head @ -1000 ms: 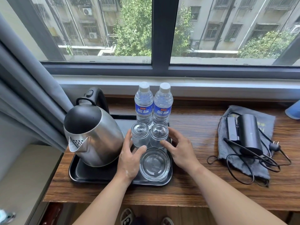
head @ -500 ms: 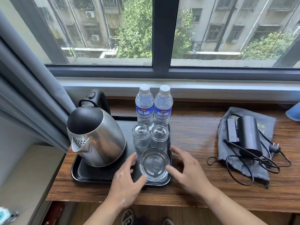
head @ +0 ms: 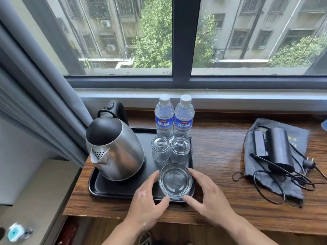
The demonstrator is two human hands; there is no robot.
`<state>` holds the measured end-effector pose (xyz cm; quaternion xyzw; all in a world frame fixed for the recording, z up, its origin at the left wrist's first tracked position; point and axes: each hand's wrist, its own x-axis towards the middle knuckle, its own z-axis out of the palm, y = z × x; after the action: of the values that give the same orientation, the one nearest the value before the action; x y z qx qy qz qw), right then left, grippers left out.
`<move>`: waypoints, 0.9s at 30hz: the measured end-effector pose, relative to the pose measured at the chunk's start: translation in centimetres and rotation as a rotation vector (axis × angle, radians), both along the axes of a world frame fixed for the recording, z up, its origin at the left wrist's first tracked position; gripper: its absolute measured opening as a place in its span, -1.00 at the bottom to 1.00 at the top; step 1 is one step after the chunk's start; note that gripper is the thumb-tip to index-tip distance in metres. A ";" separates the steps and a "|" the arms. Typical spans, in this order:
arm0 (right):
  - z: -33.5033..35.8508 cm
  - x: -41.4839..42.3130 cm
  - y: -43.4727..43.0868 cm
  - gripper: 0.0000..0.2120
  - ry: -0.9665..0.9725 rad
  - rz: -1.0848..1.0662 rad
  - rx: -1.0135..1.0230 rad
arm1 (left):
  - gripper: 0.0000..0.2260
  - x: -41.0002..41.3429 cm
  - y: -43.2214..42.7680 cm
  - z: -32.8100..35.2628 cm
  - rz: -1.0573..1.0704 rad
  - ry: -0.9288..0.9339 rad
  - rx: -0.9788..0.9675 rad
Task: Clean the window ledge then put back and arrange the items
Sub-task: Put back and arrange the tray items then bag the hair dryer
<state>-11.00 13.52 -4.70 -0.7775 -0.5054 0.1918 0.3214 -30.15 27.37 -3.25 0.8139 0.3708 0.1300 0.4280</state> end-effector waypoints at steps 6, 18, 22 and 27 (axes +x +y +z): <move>-0.5 -0.7 -0.5 -0.11 0.026 -0.062 -0.012 | -0.52 -4.8 0.7 1.2 0.214 -0.152 -0.031; 1.3 -3.7 0.5 0.15 0.036 -0.221 -0.229 | 0.21 -14.4 10.5 -0.6 0.204 0.174 0.132; 1.0 -3.6 0.4 0.24 0.063 -0.249 -0.298 | 0.11 -13.9 11.2 -1.4 0.255 0.127 0.151; 1.1 -3.9 0.6 0.27 0.059 -0.271 -0.305 | 0.10 -14.1 11.4 -2.2 0.276 0.057 0.145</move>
<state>-14.87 14.08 -3.56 -0.8721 -0.3516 0.2438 0.2376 -44.20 38.75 -5.43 0.7873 0.4808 0.1908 0.3355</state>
